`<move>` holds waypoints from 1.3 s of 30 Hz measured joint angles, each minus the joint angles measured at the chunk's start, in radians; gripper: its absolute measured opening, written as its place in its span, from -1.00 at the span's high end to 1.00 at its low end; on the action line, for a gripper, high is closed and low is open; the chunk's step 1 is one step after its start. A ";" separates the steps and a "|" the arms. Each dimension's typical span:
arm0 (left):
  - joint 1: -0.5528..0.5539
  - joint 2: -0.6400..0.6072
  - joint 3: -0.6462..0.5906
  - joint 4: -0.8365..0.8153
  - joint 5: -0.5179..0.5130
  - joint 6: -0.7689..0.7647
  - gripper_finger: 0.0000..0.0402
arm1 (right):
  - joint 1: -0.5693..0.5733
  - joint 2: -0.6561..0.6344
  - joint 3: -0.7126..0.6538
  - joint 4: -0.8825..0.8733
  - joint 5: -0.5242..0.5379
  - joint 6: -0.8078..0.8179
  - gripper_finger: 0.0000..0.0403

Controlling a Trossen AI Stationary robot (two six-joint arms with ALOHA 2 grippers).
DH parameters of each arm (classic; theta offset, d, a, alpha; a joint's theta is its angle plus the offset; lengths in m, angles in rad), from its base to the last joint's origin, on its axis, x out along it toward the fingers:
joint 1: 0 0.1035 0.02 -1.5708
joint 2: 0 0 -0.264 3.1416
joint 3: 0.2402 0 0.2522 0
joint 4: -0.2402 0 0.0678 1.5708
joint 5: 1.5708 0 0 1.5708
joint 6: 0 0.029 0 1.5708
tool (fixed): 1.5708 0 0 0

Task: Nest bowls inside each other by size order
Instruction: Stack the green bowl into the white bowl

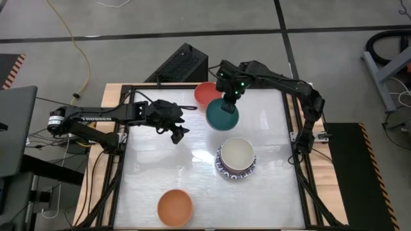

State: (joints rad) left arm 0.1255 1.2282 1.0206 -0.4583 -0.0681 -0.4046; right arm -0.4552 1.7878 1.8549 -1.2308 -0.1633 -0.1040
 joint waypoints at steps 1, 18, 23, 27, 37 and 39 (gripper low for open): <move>0.000 0.000 0.000 0.000 0.000 0.000 -0.25 | 0.006 0.000 0.000 -0.005 -0.002 0.000 0.94; 0.000 0.000 0.000 0.000 0.000 -0.001 -0.25 | 0.142 -0.060 0.000 -0.142 -0.030 -0.105 0.95; 0.000 0.000 0.000 0.001 0.000 -0.001 -0.25 | 0.191 -0.102 0.000 -0.171 -0.030 -0.146 0.95; 0.000 0.000 0.000 0.001 0.000 0.000 -0.25 | 0.235 -0.126 0.000 -0.189 -0.030 -0.221 0.95; 0.000 0.000 0.000 0.001 0.000 0.018 -0.25 | 0.334 -0.120 0.000 -0.224 -0.010 -0.337 0.96; 0.000 0.000 0.000 0.001 0.000 0.019 -0.25 | 0.354 -0.115 0.000 -0.225 0.023 -0.348 0.96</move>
State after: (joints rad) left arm 0.1257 1.2285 1.0206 -0.4576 -0.0685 -0.3859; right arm -0.1014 1.6731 1.8549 -1.4559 -0.1405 -0.4520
